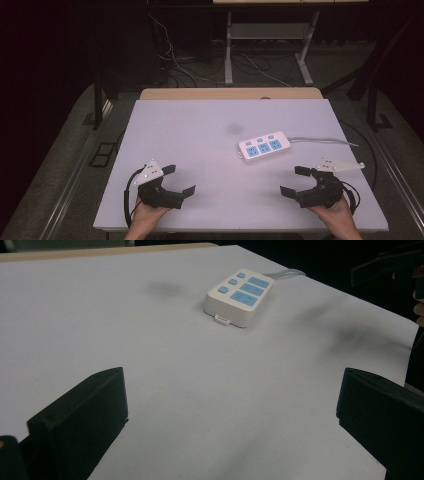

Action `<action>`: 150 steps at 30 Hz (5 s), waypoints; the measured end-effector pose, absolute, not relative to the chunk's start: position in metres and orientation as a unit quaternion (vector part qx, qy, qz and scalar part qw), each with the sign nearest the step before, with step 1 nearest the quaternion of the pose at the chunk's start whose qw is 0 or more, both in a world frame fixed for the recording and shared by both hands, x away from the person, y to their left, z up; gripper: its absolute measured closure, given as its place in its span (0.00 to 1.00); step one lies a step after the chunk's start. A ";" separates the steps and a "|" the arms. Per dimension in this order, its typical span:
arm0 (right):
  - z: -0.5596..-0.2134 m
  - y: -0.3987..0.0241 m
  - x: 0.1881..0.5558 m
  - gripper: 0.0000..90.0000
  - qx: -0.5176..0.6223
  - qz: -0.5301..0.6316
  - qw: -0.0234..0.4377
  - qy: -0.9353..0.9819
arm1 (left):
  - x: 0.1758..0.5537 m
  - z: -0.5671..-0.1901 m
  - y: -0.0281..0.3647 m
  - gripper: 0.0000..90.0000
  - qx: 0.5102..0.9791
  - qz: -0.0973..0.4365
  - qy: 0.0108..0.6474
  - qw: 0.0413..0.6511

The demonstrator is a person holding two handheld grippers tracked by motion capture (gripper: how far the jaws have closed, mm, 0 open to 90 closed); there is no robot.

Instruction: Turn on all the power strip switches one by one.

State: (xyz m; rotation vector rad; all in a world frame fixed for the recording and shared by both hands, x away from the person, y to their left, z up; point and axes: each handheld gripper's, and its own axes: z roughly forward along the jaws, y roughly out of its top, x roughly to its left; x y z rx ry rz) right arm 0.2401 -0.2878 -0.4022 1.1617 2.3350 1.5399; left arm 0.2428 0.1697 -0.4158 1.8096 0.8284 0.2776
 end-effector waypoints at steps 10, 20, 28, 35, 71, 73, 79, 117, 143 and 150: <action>-0.403 -0.292 0.242 0.01 0.387 0.505 0.055 0.769 | 0.247 -0.417 0.174 0.00 0.760 0.116 0.350 0.535; -0.403 -0.293 0.243 0.01 0.388 0.500 0.052 0.773 | 0.248 -0.417 0.175 0.00 0.764 0.116 0.349 0.530; -0.401 -0.290 0.242 0.01 0.384 0.495 0.051 0.778 | 0.248 -0.419 0.172 0.00 0.768 0.112 0.345 0.527; -0.400 -0.289 0.244 0.01 0.385 0.481 0.051 0.786 | 0.248 -0.419 0.171 0.00 0.767 0.111 0.348 0.527; -0.366 -0.288 0.289 0.01 0.371 0.445 0.044 0.814 | 0.249 -0.421 0.172 0.00 0.765 0.110 0.354 0.527; -0.365 -0.288 0.290 0.01 0.370 0.443 0.044 0.815 | 0.248 -0.421 0.171 0.00 0.765 0.111 0.353 0.526; -0.360 -0.288 0.299 0.01 0.368 0.434 0.050 0.821 | 0.248 -0.421 0.172 0.00 0.765 0.113 0.354 0.527; -0.345 -0.285 0.366 0.01 0.367 0.401 0.040 0.838 | 0.249 -0.422 0.172 0.00 0.767 0.112 0.353 0.524; -0.359 -0.285 0.404 0.39 0.404 0.377 0.045 0.832 | 0.249 -0.422 0.172 0.00 0.767 0.113 0.353 0.524; -0.364 -0.288 0.411 0.47 0.414 0.381 0.037 0.826 | 0.249 -0.422 0.173 0.00 0.767 0.114 0.353 0.524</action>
